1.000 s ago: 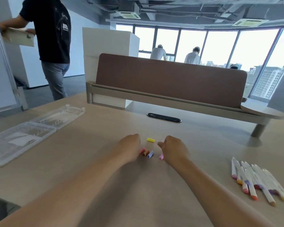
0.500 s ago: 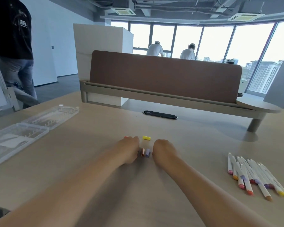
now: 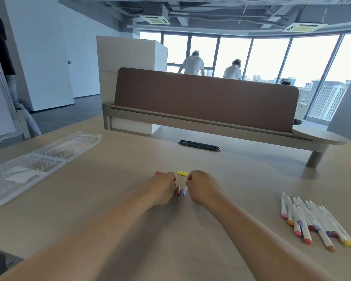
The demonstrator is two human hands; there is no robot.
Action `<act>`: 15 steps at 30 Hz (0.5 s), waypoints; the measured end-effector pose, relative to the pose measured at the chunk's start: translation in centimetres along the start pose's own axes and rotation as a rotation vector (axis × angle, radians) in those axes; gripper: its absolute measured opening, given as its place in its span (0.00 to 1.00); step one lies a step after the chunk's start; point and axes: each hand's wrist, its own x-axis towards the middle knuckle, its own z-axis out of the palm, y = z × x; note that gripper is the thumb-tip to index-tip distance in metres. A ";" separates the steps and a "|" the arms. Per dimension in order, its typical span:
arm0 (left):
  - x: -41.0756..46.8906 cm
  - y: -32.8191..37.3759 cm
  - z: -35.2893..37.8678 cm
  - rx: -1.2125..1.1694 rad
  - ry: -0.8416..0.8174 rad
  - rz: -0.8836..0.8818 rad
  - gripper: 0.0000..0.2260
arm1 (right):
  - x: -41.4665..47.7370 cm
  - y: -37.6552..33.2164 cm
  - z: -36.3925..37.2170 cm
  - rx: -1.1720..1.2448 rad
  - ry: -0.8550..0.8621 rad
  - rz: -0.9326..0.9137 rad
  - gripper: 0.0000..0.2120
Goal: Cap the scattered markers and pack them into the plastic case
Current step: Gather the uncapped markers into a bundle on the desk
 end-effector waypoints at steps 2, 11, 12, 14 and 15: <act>0.0 0.0 0.1 -0.001 0.011 0.014 0.08 | 0.3 -0.1 0.5 0.002 -0.028 -0.012 0.02; -0.1 1.1 0.0 0.086 -0.093 0.027 0.12 | 1.4 -0.1 1.7 -0.127 -0.091 0.016 0.18; -0.1 1.2 0.0 0.089 -0.108 0.030 0.11 | 1.3 -0.3 1.5 -0.147 -0.113 0.030 0.19; 0.0 1.4 0.0 0.090 -0.131 0.063 0.08 | 1.1 -0.6 1.1 -0.156 -0.156 0.055 0.18; 0.1 1.5 0.1 0.090 -0.131 0.080 0.06 | 0.9 -0.6 0.9 -0.163 -0.156 0.043 0.18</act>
